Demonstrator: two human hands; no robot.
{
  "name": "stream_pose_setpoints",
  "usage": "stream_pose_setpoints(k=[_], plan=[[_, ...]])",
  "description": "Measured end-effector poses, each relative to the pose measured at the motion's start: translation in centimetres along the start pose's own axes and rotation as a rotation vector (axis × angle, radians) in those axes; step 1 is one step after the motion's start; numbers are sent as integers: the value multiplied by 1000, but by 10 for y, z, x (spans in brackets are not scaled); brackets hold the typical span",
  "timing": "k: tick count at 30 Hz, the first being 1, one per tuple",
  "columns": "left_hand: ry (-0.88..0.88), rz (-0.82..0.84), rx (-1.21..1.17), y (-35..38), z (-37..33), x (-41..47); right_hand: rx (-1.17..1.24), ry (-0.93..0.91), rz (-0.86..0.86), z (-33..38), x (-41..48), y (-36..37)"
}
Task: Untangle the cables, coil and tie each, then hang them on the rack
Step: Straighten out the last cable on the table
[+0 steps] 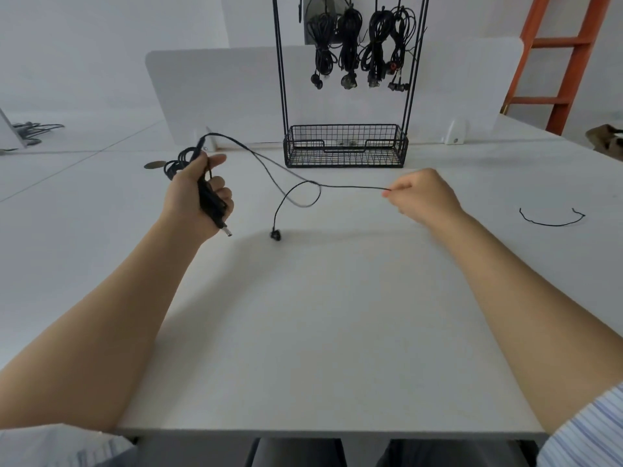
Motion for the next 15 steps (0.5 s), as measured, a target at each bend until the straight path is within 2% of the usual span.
stream_pose_setpoints(k=[1, 3, 4, 6, 8, 10, 12, 15], plan=[[55, 14, 130, 2, -3, -1, -121, 3, 7, 0, -2, 4], [251, 69, 493, 9, -11, -8, -210, -67, 48, 9, -9, 14], [354, 107, 663, 17, -15, -14, -182, -136, 72, 18, -14, 17], [466, 171, 858, 31, -16, -27, 56, -263, 151, 40, -30, 21], [545, 241, 981, 41, -14, -37, 288, -332, 307, 54, -47, 27], [612, 306, 1121, 48, -9, -45, 319, -367, 363, 60, -59, 33], [622, 345, 1183, 51, -5, -49, 327, -360, 345, 61, -64, 39], [531, 379, 1000, 49, -8, -44, 578, -242, 402, 57, -58, 40]])
Point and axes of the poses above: each hand's wrist, its own x-axis towards the middle knuckle, its own y-axis out of the palm, z = x × y, the point moved 4 cm from there along x, towards the middle knuckle, and after that the axes turned 7 degrees about y, right-handed, at the moved point
